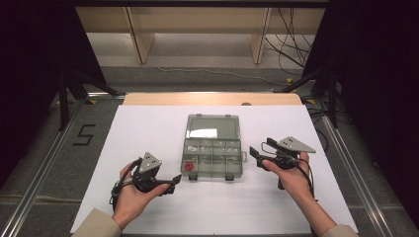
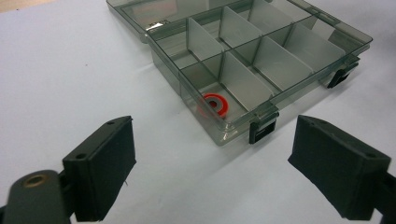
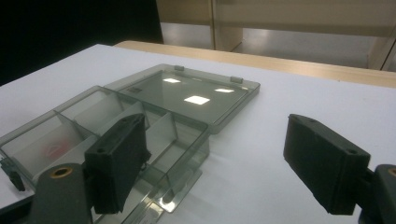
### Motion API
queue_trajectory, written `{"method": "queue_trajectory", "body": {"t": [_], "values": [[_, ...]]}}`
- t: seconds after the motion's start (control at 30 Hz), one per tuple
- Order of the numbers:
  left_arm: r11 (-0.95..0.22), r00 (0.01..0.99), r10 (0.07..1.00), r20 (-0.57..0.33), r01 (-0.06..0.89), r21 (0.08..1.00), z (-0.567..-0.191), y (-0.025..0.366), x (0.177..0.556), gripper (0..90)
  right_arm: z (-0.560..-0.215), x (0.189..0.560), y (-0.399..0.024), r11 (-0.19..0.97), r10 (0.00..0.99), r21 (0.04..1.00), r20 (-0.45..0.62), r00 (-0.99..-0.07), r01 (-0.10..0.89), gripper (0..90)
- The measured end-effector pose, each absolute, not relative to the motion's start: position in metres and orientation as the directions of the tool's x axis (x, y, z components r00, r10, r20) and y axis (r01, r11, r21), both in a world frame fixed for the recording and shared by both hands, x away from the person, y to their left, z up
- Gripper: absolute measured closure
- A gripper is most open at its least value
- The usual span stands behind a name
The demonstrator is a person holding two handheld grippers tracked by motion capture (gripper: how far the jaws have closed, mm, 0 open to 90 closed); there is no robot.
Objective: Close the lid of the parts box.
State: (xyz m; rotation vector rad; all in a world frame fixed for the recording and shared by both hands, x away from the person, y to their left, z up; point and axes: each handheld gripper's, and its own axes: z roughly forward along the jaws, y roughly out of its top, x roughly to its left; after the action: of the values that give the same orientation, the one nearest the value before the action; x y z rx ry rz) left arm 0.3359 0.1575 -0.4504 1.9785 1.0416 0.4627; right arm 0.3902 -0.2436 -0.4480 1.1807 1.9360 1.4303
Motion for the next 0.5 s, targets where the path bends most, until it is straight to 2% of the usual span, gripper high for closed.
{"method": "queue_trajectory", "body": {"t": [0.07, 0.5], "values": [[-0.306, 0.591, 0.805, -0.053, 0.490, 0.816, -0.4512, 0.1573, 0.3357, 13.1, -0.4478, 0.3925, -0.2434, 0.119, 0.845, 0.925, 0.097, -0.525, 0.361, 22.0], [-0.328, 0.601, 0.799, -0.036, 0.485, 0.811, -0.4526, 0.1568, 0.3334, 13.7, -0.4478, 0.3997, -0.2365, 0.129, 0.855, 0.914, 0.093, -0.510, 0.384, 22.5]]}}
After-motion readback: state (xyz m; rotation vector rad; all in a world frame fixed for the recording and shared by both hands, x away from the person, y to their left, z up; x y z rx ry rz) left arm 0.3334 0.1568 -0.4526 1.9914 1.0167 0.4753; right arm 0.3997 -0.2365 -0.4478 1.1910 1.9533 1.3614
